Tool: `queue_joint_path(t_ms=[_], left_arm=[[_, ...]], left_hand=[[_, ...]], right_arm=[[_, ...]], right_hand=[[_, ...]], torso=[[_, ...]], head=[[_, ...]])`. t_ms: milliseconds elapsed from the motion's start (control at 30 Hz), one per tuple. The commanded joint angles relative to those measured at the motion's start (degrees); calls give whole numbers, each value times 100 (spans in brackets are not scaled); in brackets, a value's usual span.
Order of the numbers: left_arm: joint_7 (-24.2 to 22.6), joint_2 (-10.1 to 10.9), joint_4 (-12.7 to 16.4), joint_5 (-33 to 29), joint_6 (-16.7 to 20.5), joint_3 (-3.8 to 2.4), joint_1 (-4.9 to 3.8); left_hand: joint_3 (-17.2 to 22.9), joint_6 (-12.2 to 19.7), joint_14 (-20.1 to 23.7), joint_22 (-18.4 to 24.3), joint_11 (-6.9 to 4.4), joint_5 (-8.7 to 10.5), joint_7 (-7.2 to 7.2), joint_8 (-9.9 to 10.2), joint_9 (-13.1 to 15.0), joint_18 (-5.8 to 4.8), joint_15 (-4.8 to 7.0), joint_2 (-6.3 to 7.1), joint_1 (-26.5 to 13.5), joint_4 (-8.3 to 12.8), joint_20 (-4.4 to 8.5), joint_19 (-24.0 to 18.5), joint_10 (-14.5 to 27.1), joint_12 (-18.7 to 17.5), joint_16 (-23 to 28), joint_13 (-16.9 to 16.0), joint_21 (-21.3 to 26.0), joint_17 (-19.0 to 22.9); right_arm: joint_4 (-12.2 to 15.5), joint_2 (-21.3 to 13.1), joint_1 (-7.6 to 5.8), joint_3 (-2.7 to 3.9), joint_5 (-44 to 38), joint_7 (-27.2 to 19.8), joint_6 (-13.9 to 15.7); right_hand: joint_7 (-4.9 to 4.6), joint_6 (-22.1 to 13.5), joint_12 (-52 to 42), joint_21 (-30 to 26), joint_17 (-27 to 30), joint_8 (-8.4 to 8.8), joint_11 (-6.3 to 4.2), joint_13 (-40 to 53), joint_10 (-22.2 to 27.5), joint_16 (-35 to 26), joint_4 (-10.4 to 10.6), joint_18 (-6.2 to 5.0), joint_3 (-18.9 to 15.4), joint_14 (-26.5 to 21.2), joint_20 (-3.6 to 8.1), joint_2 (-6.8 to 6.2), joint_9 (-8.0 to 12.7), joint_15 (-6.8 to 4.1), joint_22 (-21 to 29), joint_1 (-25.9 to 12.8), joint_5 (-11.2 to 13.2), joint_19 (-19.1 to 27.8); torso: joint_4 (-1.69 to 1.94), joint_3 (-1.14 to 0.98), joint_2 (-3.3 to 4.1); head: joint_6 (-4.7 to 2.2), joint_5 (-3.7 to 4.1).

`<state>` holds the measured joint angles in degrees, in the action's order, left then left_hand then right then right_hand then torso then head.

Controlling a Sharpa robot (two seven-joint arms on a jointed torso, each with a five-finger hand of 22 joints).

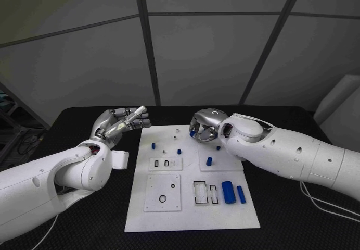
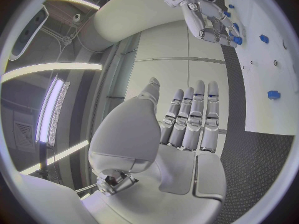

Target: Assemble the parts on the task board

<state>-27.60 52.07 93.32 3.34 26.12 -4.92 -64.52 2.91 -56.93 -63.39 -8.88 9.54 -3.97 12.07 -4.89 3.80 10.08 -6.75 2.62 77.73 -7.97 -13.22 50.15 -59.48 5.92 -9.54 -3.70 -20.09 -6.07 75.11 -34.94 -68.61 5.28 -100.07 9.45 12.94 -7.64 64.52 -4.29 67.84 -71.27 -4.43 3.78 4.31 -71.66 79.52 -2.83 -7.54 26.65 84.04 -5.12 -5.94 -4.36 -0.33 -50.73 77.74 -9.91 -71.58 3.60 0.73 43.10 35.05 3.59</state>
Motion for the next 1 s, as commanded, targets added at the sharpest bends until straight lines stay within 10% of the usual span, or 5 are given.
queue_joint_path(t_ms=[33,1000], left_arm=[[-10,4,7,47,-76,-6,-10],[1,-19,33,47,-84,-8,-25]], left_hand=[[1,4,-10,5,8,19,33,23,-7,35,-22,-15,-41,22,-13,21,47,-18,36,8,-14,-9],[0,-2,-1,9,8,18,29,27,-6,34,-26,-21,-40,29,-15,14,51,-26,52,7,-9,-8]], right_arm=[[-63,103,-22,4,-19,69,633],[-1039,996,-64,3,-13,39,568]], right_hand=[[1,55,26,46,-5,-24,1,0,-56,28,-5,33,33,312,34,-28,-9,-25,-11,47,38,5],[-14,54,48,70,-42,-9,13,-8,-43,58,13,35,40,315,27,-38,-7,-22,-30,15,54,13]], torso=[[0,-1,5],[-5,-2,34]], head=[[-2,-9],[18,-95]])
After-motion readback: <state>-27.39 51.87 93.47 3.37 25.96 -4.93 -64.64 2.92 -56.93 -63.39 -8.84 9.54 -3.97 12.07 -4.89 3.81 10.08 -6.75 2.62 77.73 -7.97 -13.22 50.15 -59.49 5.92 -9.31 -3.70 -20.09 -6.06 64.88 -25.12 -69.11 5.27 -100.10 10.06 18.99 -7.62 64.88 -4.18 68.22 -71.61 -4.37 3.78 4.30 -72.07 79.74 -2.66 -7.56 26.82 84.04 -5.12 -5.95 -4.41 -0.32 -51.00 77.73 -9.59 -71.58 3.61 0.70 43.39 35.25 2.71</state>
